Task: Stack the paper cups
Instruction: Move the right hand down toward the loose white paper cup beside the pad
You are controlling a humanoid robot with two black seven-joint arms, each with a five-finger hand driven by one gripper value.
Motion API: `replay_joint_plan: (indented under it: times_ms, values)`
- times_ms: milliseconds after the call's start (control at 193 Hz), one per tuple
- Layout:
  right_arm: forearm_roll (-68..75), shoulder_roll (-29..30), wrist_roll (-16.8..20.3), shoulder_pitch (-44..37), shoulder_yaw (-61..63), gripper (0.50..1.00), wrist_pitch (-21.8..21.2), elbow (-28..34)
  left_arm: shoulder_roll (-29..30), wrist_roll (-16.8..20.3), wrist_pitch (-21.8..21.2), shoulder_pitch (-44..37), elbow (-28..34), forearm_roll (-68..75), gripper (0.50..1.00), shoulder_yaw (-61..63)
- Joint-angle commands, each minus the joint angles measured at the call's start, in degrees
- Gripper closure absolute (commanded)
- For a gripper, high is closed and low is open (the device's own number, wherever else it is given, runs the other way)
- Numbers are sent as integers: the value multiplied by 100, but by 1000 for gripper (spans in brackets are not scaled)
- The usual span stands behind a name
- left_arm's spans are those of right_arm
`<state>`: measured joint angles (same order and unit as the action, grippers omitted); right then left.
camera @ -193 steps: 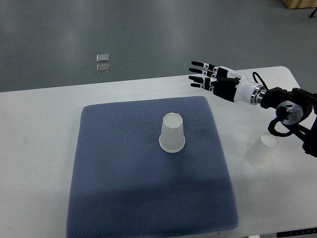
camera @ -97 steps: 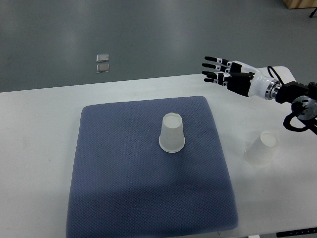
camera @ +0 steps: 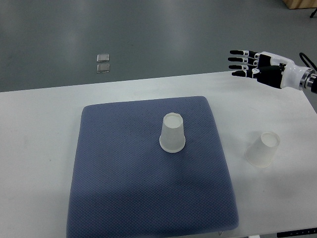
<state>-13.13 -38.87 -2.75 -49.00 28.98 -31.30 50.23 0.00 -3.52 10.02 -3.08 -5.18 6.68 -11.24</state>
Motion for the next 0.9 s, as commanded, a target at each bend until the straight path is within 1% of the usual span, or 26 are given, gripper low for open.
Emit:
replay_joint_plan:
  times_ms: [0,41,93,171,243,305,383,491,631,729,812,895]
  values:
    - [-453,-261,-15,-31,3,576,-113,13,0,0,0,0,0,0,500,8]
    - [-638,-376,-15,-31,-6,576,-165,65,0,0,0,0,0,0,500,8]
    - [-1032,-657,-15,-57,-23,576,-288,223,0,0,0,0,0,0,500,8]
    - [-1542,-815,-24,-57,-41,576,-368,364,0,0,0,0,0,0,500,-1]
    - [-1956,-877,-42,-57,-32,576,-370,461,0,0,0,0,0,0,500,-1]
    - [-2343,-1061,-59,-57,-41,576,-370,602,0,0,0,0,0,0,500,-1]
    - [-2835,-1352,-112,-57,-59,576,-370,971,0,0,0,0,0,0,500,-1]
    - [-3379,-1843,-340,-57,-94,579,-370,1568,0,0,0,0,0,0,500,8]
    - [-4030,-2230,-516,-22,-103,579,-370,2034,0,0,0,0,0,0,500,8]
    - [-4513,-2397,-666,57,-111,579,-324,2324,0,0,0,0,0,0,500,8]
    - [-4874,-2415,-710,215,-103,579,-271,2518,0,0,0,0,0,0,500,8]
    - [-5217,-2371,-736,418,-120,579,-51,2658,0,0,0,0,0,0,500,8]
